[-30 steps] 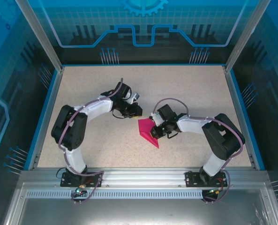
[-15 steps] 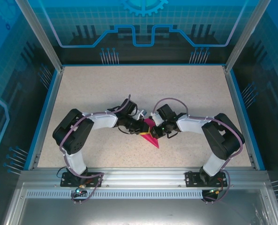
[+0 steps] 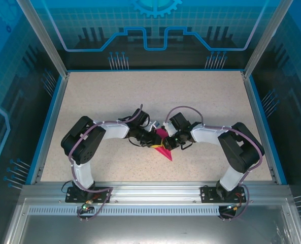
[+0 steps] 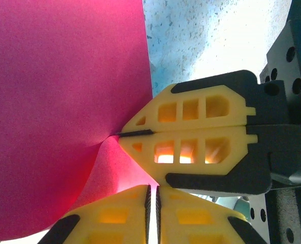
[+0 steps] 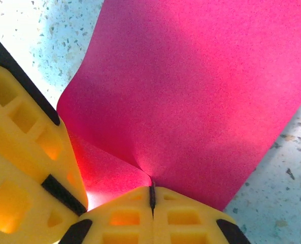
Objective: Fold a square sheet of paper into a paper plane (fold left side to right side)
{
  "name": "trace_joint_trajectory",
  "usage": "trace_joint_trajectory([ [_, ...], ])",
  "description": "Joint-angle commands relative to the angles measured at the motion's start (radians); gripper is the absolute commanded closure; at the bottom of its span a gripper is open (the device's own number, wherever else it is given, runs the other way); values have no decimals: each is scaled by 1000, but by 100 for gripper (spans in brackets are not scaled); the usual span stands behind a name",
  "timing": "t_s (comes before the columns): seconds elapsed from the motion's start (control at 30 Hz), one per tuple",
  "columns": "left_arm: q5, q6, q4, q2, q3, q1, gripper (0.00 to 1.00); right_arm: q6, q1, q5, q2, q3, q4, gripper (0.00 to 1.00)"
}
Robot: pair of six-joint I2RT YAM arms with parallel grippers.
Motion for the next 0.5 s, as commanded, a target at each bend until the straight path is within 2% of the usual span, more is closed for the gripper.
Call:
trace_joint_trajectory([
  [0.0, -96, 23, -49, 70, 0, -8, 87, -10, 19, 38, 55, -14, -75, 100],
  [0.47, -111, 14, -18, 44, -32, 12, 88, -8, 19, 30, 56, -14, -72, 100],
])
